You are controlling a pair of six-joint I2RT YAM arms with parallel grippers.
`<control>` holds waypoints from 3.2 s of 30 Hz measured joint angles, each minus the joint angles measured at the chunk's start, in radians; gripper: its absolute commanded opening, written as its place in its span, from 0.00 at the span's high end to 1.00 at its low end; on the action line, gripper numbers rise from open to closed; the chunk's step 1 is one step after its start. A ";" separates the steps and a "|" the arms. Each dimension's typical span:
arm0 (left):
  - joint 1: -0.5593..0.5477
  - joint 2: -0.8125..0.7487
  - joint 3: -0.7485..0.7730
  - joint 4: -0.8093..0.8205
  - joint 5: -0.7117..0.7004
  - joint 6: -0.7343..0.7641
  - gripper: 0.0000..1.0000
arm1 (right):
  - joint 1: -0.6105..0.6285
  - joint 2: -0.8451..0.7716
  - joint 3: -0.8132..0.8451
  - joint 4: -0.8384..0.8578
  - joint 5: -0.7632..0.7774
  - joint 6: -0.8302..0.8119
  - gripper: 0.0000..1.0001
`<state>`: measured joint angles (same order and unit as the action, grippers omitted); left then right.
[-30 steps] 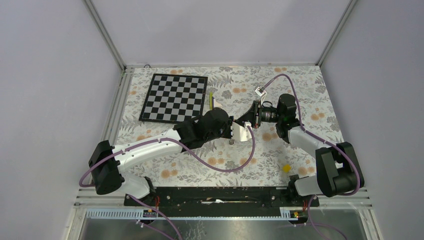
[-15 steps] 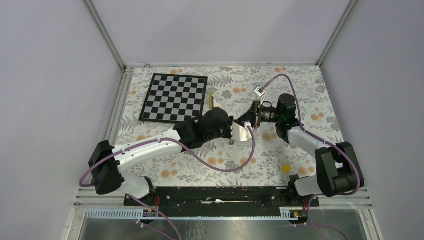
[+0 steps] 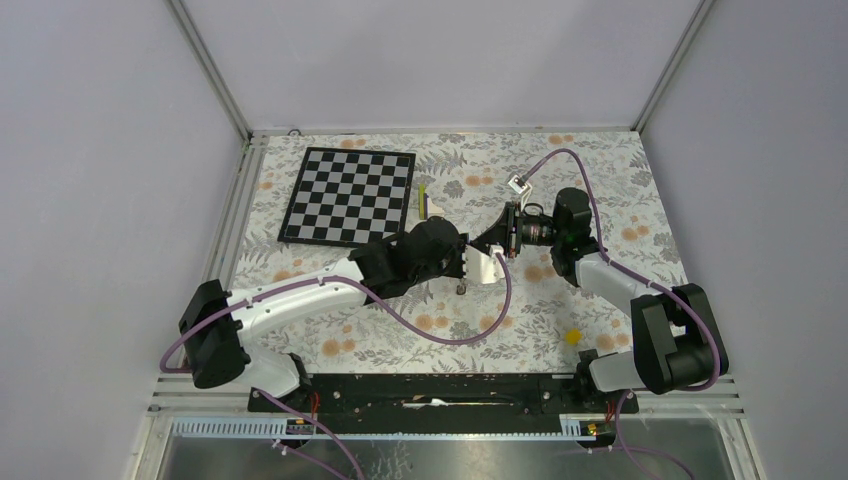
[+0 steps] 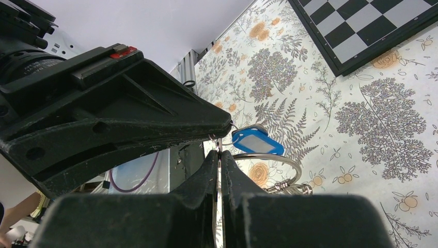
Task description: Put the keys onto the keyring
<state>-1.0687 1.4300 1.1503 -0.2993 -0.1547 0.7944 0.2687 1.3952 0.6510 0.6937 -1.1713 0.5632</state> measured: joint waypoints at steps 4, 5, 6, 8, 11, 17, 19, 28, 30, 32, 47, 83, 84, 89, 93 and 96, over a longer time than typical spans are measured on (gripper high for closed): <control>0.000 0.001 0.000 -0.001 0.000 0.002 1.00 | 0.002 0.000 0.000 -0.005 0.000 -0.005 1.00; 0.000 0.001 0.000 -0.002 0.000 0.002 1.00 | 0.002 0.000 0.000 -0.005 0.000 -0.006 1.00; 0.000 0.002 0.000 -0.002 0.000 0.002 1.00 | 0.003 0.000 0.000 -0.005 0.000 -0.008 1.00; 0.000 0.002 0.000 -0.004 0.000 0.002 1.00 | 0.003 0.000 0.000 -0.007 0.000 -0.010 1.00; -0.001 0.002 0.000 -0.006 0.000 0.002 1.00 | 0.005 0.001 0.000 -0.009 0.000 -0.011 1.00; -0.001 0.002 0.000 -0.006 -0.001 0.003 1.00 | 0.006 0.001 0.000 -0.011 0.000 -0.016 1.00; -0.001 0.002 0.000 -0.006 -0.001 0.003 1.00 | 0.006 0.001 0.000 -0.013 0.000 -0.018 1.00; -0.003 0.004 0.000 -0.007 -0.005 0.003 1.00 | 0.009 0.001 0.000 -0.023 0.000 -0.032 1.00; -0.003 0.005 0.000 -0.008 -0.006 0.003 1.00 | 0.011 0.001 0.000 -0.024 0.000 -0.034 1.00; -0.003 0.006 0.000 -0.008 -0.007 0.003 1.00 | 0.012 0.001 0.000 -0.024 0.001 -0.036 1.00; -0.005 0.006 0.000 -0.014 -0.007 0.003 1.00 | 0.014 0.001 0.000 -0.033 0.000 -0.048 1.00; -0.014 0.034 0.018 -0.038 -0.042 -0.010 1.00 | 0.025 0.001 0.018 -0.123 0.011 -0.132 1.00; -0.014 0.034 0.018 -0.039 -0.042 -0.011 1.00 | 0.025 0.002 0.019 -0.126 0.011 -0.134 1.00; -0.015 0.034 0.018 -0.041 -0.047 -0.017 1.00 | 0.026 0.009 0.019 -0.128 0.011 -0.140 1.00; -0.019 0.034 0.023 -0.018 -0.049 -0.018 1.00 | 0.032 0.016 0.019 -0.136 0.012 -0.142 1.00; -0.022 0.034 0.024 -0.019 -0.053 -0.018 1.00 | 0.032 0.016 0.019 -0.137 0.018 -0.144 1.00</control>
<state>-1.0908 1.4643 1.1740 -0.3180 -0.2077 0.7761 0.3012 1.4113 0.6704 0.5568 -1.1534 0.4194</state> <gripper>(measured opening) 0.010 0.057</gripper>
